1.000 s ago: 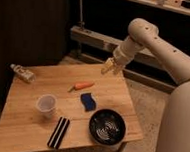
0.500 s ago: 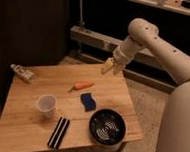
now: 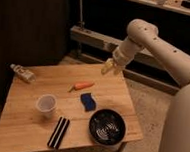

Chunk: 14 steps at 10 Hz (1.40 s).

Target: Place the white sponge in the ceramic bowl

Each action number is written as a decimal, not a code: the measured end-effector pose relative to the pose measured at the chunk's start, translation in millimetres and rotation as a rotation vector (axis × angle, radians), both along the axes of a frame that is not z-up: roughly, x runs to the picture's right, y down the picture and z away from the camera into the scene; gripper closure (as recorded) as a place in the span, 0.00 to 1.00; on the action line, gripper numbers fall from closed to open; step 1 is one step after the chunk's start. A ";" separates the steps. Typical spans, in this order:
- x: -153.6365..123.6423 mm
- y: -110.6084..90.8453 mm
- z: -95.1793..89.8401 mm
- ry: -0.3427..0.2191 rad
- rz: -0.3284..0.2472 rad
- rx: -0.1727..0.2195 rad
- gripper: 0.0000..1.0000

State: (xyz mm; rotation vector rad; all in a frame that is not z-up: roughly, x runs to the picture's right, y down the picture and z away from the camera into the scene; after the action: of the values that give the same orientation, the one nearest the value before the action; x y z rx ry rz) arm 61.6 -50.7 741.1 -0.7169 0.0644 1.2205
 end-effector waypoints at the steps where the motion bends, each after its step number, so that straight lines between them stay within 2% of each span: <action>1: -11.0 2.3 -1.5 0.011 0.007 0.054 0.44; 2: -9.6 4.8 -1.6 0.027 0.024 0.104 0.44; 3: -8.9 10.4 1.7 0.024 0.051 0.117 0.44; 5: -5.9 19.8 12.6 0.008 0.093 0.085 0.44; 6: -2.3 24.2 18.1 -0.008 0.111 0.054 0.44; 7: -4.7 27.3 23.4 -0.019 0.110 0.031 0.44; 9: -14.0 38.1 37.6 -0.028 0.082 -0.008 0.44; 11: -24.0 51.7 46.3 -0.003 0.045 -0.013 0.44; 12: -29.1 68.4 55.4 0.008 0.029 -0.022 0.44; 14: -29.0 86.0 63.7 0.011 0.024 -0.033 0.44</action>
State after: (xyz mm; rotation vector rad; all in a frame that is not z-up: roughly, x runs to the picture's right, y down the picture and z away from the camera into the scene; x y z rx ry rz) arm 32.6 35.3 804.8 -0.7412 0.0856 1.2484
